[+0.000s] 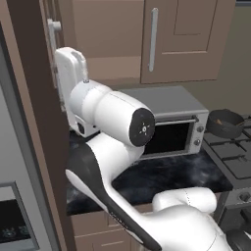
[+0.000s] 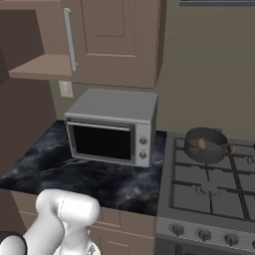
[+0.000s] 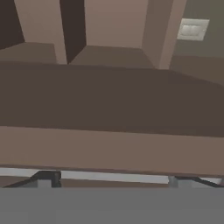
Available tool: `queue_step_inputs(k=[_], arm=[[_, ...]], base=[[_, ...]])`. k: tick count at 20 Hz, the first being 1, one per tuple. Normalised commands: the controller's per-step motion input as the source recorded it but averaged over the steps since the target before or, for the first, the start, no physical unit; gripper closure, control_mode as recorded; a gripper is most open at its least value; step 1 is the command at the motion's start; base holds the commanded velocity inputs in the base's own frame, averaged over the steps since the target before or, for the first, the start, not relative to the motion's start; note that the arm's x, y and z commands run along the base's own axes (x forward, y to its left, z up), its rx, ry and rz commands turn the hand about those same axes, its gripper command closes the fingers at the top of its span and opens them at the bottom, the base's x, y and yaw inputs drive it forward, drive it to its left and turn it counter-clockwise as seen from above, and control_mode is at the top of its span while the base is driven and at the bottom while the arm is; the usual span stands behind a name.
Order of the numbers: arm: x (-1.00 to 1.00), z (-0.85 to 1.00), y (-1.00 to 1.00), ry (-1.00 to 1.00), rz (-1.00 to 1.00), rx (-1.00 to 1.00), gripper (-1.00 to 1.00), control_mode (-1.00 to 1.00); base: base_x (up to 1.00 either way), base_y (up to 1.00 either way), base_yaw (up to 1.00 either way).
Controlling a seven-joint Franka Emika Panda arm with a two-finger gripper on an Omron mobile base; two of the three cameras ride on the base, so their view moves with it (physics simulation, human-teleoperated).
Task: Open the cabinet and move the ladle to the pot. Then close the cabinet.
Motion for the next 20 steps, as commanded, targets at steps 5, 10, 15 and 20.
queue_step_inputs(k=[5,10,15,20], arm=[[0.66,0.00,-0.58,-0.01,0.00,0.00,-1.00,-1.00],[0.85,0.00,-0.35,0.00,0.00,0.00,-1.00,-1.00],[0.99,0.00,-0.34,0.00,0.00,0.00,-1.00,-1.00],[0.98,0.00,-0.40,-0.01,0.00,0.00,-1.00,-1.00]], base=[[0.00,0.00,0.00],[0.00,0.00,0.00],[0.00,0.00,0.00],[0.00,0.00,0.00]])
